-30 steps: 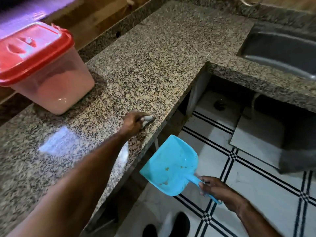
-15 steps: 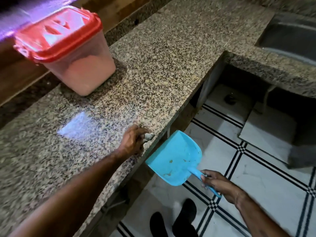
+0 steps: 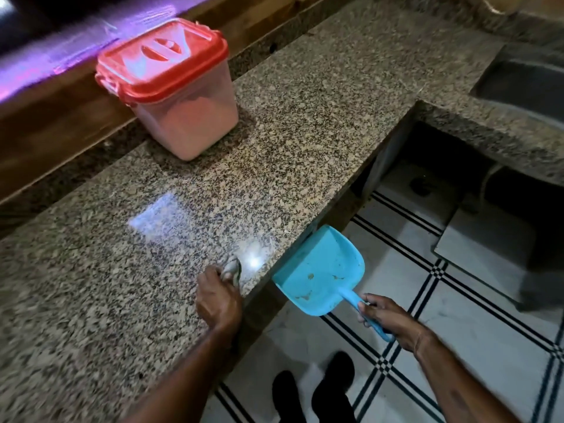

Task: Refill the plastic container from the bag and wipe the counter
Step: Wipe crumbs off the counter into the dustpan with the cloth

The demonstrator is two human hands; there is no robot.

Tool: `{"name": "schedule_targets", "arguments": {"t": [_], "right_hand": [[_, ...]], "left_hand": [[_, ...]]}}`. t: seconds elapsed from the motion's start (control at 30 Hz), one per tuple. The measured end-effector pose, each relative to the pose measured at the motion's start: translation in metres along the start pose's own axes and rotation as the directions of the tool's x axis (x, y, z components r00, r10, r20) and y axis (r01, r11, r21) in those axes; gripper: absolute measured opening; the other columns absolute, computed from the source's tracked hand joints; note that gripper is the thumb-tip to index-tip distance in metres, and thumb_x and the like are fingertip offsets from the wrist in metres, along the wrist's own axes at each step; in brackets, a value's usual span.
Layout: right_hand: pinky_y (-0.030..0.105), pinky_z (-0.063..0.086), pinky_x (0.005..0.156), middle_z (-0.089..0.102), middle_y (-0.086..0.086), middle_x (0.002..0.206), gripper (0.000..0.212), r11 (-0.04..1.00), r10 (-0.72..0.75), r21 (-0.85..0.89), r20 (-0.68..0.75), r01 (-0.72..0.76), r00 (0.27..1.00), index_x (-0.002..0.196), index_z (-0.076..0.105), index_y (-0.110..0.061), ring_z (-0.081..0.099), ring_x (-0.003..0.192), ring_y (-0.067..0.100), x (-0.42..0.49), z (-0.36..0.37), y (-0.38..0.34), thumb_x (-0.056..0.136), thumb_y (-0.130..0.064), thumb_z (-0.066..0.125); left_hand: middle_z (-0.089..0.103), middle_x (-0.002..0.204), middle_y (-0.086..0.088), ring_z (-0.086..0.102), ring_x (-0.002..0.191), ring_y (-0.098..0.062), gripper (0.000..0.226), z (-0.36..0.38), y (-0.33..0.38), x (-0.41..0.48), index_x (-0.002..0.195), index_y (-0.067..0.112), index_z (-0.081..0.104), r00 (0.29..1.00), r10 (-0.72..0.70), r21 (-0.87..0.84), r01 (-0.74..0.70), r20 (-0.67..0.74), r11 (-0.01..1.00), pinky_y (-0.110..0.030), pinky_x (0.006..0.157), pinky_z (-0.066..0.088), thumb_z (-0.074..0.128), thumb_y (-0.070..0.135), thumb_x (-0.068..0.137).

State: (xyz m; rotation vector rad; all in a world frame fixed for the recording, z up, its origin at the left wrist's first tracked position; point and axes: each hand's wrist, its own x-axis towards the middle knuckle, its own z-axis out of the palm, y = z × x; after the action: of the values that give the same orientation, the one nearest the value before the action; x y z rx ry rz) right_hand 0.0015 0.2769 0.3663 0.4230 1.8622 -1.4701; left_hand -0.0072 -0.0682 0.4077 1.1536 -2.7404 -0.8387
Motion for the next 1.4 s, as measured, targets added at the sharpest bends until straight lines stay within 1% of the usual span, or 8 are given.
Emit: {"name": "schedule_targets", "arguments": {"t": [0.2, 0.37, 0.5, 0.67, 0.77, 0.87, 1.17, 1.4], "right_hand": [[0.013, 0.052, 0.066, 0.066, 0.006, 0.086, 0.016, 0.999, 0.035, 0.005, 0.000, -0.035, 0.999, 0.116, 0.065, -0.017, 0.061, 0.075, 0.011, -0.001, 0.020, 0.009, 0.103, -0.021, 0.057], [0.021, 0.052, 0.075, 0.066, 0.009, 0.092, 0.025, 0.999, 0.038, 0.018, 0.009, -0.038, 0.999, 0.116, 0.067, -0.008, 0.061, 0.087, 0.019, -0.001, 0.026, 0.018, 0.101, -0.026, 0.060], [0.016, 0.052, 0.068, 0.064, 0.005, 0.084, 0.018, 1.000, 0.027, 0.014, 0.010, -0.027, 1.000, 0.112, 0.068, -0.011, 0.062, 0.079, 0.014, -0.006, 0.023, 0.015, 0.102, -0.021, 0.059], [0.014, 0.053, 0.067, 0.064, 0.005, 0.083, 0.017, 1.000, 0.018, 0.009, 0.011, -0.018, 1.000, 0.114, 0.067, -0.012, 0.061, 0.071, 0.007, -0.011, 0.016, 0.008, 0.103, -0.019, 0.056], [0.020, 0.053, 0.073, 0.063, 0.007, 0.083, 0.019, 1.000, 0.018, 0.005, 0.014, -0.018, 1.000, 0.116, 0.067, -0.011, 0.060, 0.073, 0.008, -0.010, 0.016, 0.008, 0.103, -0.020, 0.056], [0.019, 0.052, 0.071, 0.065, 0.006, 0.087, 0.021, 1.000, 0.031, -0.005, 0.015, -0.031, 0.999, 0.118, 0.067, -0.011, 0.062, 0.078, 0.009, -0.005, 0.019, 0.007, 0.103, -0.021, 0.057], [0.023, 0.049, 0.071, 0.063, 0.003, 0.079, 0.017, 1.000, 0.006, -0.014, 0.042, -0.005, 0.999, 0.107, 0.068, -0.009, 0.060, 0.073, 0.012, 0.020, 0.013, -0.007, 0.102, -0.021, 0.058], [0.025, 0.050, 0.075, 0.068, 0.001, 0.082, 0.011, 0.995, 0.003, -0.097, 0.124, 0.009, 0.992, 0.106, 0.070, -0.019, 0.065, 0.079, 0.013, 0.035, -0.024, -0.024, 0.101, -0.023, 0.061]], "left_hand": [[0.050, 0.112, -0.005, 0.053, 0.088, -0.018, 0.028, 0.030, 0.059, 0.003, 0.118, 0.021, 0.047, 0.995, 0.062, 0.036, -0.066, 0.083, 0.997, -0.027, 0.067, 0.043, 0.061, 0.015, 0.095], [0.057, 0.113, -0.005, 0.060, 0.088, -0.018, 0.019, 0.061, 0.102, 0.028, 0.117, 0.020, 0.051, 0.969, 0.177, -0.112, -0.160, 0.172, 0.981, -0.030, 0.069, 0.051, 0.056, 0.020, 0.098], [0.062, 0.099, -0.003, 0.063, 0.069, -0.001, 0.008, 0.041, 0.080, 0.024, 0.108, 0.018, 0.052, 0.965, 0.219, -0.335, -0.161, 0.145, 0.928, -0.017, 0.051, 0.051, 0.050, 0.022, 0.101], [0.050, 0.109, -0.004, 0.059, 0.082, -0.025, 0.023, 0.006, 0.008, 0.025, 0.116, 0.023, 0.047, 0.990, 0.140, -0.001, -0.140, 0.020, 0.990, -0.048, 0.072, 0.060, 0.056, 0.022, 0.094], [0.051, 0.111, -0.011, 0.058, 0.085, -0.028, 0.025, 0.015, 0.015, 0.016, 0.120, 0.016, 0.048, 0.992, 0.123, 0.064, -0.125, 0.036, 0.990, -0.045, 0.074, 0.058, 0.054, 0.018, 0.096], [0.050, 0.114, -0.009, 0.053, 0.084, -0.020, 0.025, 0.039, 0.053, 0.009, 0.122, 0.020, 0.047, 0.981, 0.180, 0.072, -0.186, 0.076, 0.980, -0.028, 0.063, 0.042, 0.055, 0.017, 0.099], [0.045, 0.108, -0.003, 0.052, 0.082, -0.016, 0.026, 0.080, 0.121, 0.030, 0.125, 0.019, 0.046, 0.948, 0.287, -0.155, -0.266, 0.134, 0.951, -0.017, 0.056, 0.030, 0.053, 0.019, 0.100], [0.054, 0.102, 0.000, 0.055, 0.088, -0.021, 0.016, 0.053, 0.079, 0.034, 0.106, 0.027, 0.046, 0.980, 0.195, -0.178, -0.188, 0.023, 0.966, -0.036, 0.067, 0.049, 0.042, 0.036, 0.094]]}}
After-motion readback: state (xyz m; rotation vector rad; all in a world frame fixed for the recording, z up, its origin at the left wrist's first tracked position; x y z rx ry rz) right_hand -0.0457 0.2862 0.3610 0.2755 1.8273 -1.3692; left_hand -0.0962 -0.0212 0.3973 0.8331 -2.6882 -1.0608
